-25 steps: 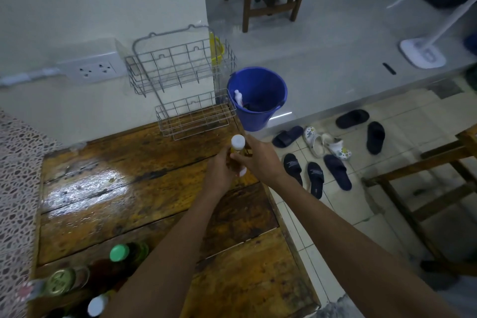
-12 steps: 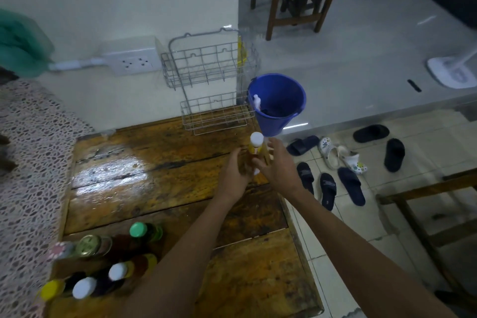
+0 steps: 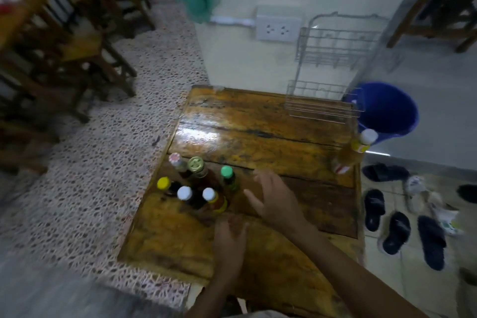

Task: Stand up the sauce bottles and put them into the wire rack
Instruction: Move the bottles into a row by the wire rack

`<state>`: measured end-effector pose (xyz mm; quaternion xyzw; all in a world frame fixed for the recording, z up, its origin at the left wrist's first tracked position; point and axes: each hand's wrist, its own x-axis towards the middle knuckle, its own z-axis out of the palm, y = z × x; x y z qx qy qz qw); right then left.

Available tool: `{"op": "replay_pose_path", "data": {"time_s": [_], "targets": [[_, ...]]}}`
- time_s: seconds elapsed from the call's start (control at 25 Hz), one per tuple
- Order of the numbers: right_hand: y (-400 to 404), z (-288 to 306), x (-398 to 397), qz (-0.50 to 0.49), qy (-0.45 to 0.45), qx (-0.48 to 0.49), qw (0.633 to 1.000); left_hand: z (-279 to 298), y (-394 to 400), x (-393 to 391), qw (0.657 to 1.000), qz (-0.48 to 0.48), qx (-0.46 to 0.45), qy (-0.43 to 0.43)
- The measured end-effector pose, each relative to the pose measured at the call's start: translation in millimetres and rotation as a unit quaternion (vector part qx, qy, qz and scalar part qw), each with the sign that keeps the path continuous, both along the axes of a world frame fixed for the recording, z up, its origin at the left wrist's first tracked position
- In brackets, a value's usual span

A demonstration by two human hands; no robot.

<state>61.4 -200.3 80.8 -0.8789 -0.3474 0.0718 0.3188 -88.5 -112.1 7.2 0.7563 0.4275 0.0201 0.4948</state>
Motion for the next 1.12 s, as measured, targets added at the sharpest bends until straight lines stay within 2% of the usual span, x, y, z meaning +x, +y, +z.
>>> {"op": "replay_pose_path", "data": {"time_s": [0.08, 0.16, 0.28, 0.36, 0.44, 0.52, 0.64, 0.72, 0.8, 0.88, 0.96, 1.04, 1.12], "targets": [[33, 2, -16, 0.074, -0.019, -0.005, 0.997, -2, 17, -13, 0.998, 0.051, 0.023, -0.021], [55, 0, -26, 0.131, -0.043, -0.016, 0.99, -2, 29, -12, 0.998, 0.052, 0.035, -0.021], [73, -5, -32, 0.161, -0.057, -0.054, 0.984, -16, 43, -5, 0.999, 0.039, 0.036, 0.006], [78, -7, -32, 0.169, -0.064, -0.058, 0.982, -52, 47, -6, 0.999, 0.026, 0.039, 0.007], [76, -3, -33, 0.192, -0.072, -0.066, 0.976, -62, 48, -6, 0.998, 0.002, 0.054, 0.027], [65, 3, -34, 0.209, -0.099, -0.074, 0.97, -26, 43, -2, 0.995, -0.005, 0.094, 0.009], [41, 22, -27, 0.187, -0.106, -0.079, 0.973, 11, 34, 7, 0.993, 0.021, 0.072, -0.089], [23, 36, -18, 0.19, -0.121, -0.081, 0.971, 31, 33, 17, 0.988, -0.052, -0.001, -0.149], [2, 47, -5, 0.2, -0.189, -0.087, 0.957, 48, 28, 31, 0.967, -0.17, -0.06, -0.179], [-20, 55, 11, 0.164, -0.27, -0.102, 0.943, 57, 21, 49, 0.951, -0.245, -0.059, -0.18], [-38, 61, 24, 0.11, -0.303, -0.134, 0.937, 65, 10, 64, 0.944, -0.277, -0.064, -0.169], [-52, 63, 31, 0.03, -0.268, -0.177, 0.947, 66, -5, 75, 0.947, -0.28, -0.04, -0.15], [-57, 62, 30, -0.038, -0.202, -0.252, 0.946, 60, -18, 85, 0.955, -0.275, 0.043, -0.107]]}}
